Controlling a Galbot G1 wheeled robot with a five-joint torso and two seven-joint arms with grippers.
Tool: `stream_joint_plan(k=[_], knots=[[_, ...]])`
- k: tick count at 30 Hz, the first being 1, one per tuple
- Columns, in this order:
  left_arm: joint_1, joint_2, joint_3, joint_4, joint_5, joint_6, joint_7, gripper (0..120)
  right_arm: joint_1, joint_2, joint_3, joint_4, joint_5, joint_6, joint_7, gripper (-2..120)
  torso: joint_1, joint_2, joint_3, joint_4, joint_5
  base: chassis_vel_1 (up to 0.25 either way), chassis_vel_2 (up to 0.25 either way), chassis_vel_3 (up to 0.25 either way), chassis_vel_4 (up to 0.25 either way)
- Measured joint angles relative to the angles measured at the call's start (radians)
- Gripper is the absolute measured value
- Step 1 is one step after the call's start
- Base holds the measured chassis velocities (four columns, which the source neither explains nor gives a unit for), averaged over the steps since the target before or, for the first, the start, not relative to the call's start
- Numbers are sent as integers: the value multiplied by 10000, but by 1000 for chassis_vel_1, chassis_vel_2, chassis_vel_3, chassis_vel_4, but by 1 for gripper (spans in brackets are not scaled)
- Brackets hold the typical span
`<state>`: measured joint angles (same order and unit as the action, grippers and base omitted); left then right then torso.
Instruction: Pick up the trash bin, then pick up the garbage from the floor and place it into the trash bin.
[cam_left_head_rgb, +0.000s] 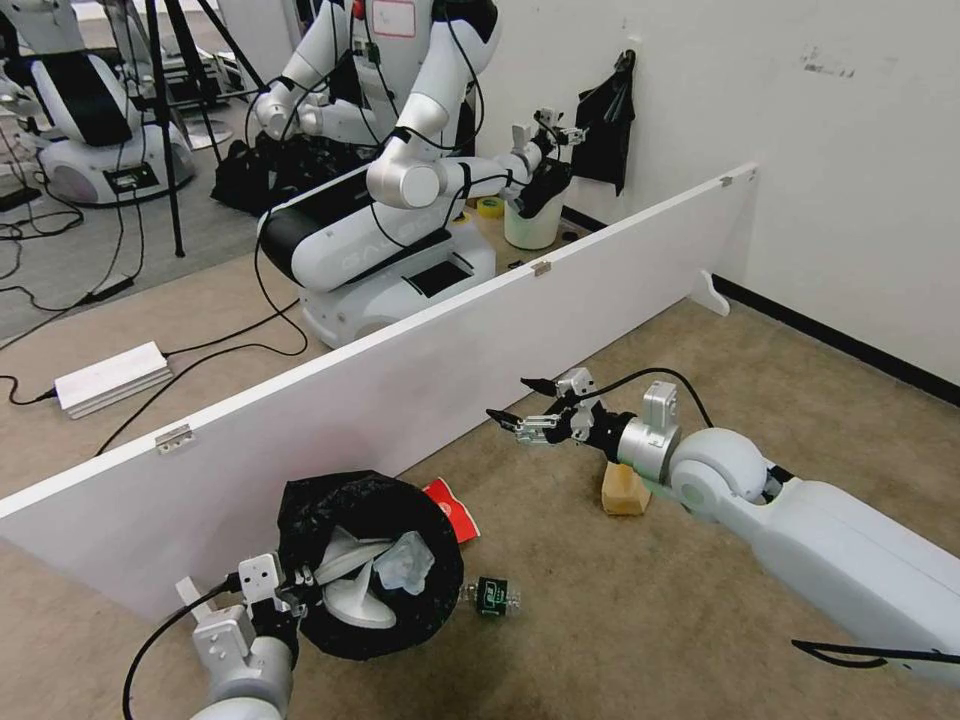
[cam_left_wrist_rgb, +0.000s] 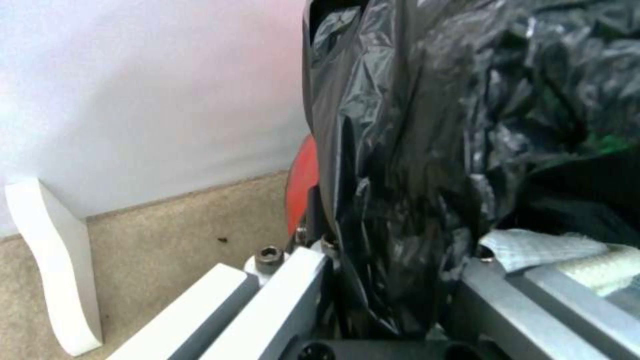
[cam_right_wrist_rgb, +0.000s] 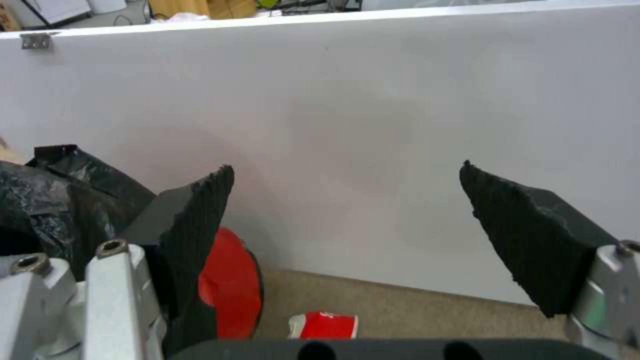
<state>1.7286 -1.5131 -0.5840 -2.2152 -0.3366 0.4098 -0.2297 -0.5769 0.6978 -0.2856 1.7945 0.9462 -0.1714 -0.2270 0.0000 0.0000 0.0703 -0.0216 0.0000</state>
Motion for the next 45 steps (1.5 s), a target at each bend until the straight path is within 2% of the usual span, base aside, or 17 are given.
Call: stream_joint_plan(k=[16, 21, 26, 34, 36, 40, 45], knots=[[-63, -3, -14, 146, 117, -217, -25, 0, -42, 21, 26, -21, 31, -3, 56, 88, 0, 0, 0, 1, 0, 0, 0, 0, 0], [-166, 20, -23, 201, 106, -219, -35, 0, -24, -2, 27, -39, 94, -3, 77, 96, 0, 0, 0, 0, 0, 0, 0, 0, 0], [-228, 45, -45, 234, 19, -227, -29, 0, 58, -26, -76, -99, 146, -3, 79, 98, 0, 0, 0, 0, 0, 0, 0, 0, 0], [-364, 552, -231, 484, -440, -331, -25, 0, 610, -133, -731, -377, 332, -119, -80, 97, 0, 0, 1, 3, 0, 0, 0, 0, 0], [-615, 1046, -194, 751, -1047, -192, -260, 0, 700, -29, -811, -539, 211, -122, -177, 97, 0, 0, 1, 4, -1, 0, 0, 0, 0], [-908, 1326, -191, 932, -1427, -69, -426, 0, 364, -78, -625, -557, 54, -116, -61, 97, 0, 0, 1, 7, 1, 0, 0, 0, 0], [-1107, 1476, -168, 1003, -1537, -77, -438, 0, 95, -287, -475, -521, -63, -58, -31, 97, 0, 0, 1, 0, 0, 0, 0, 0, 0]])
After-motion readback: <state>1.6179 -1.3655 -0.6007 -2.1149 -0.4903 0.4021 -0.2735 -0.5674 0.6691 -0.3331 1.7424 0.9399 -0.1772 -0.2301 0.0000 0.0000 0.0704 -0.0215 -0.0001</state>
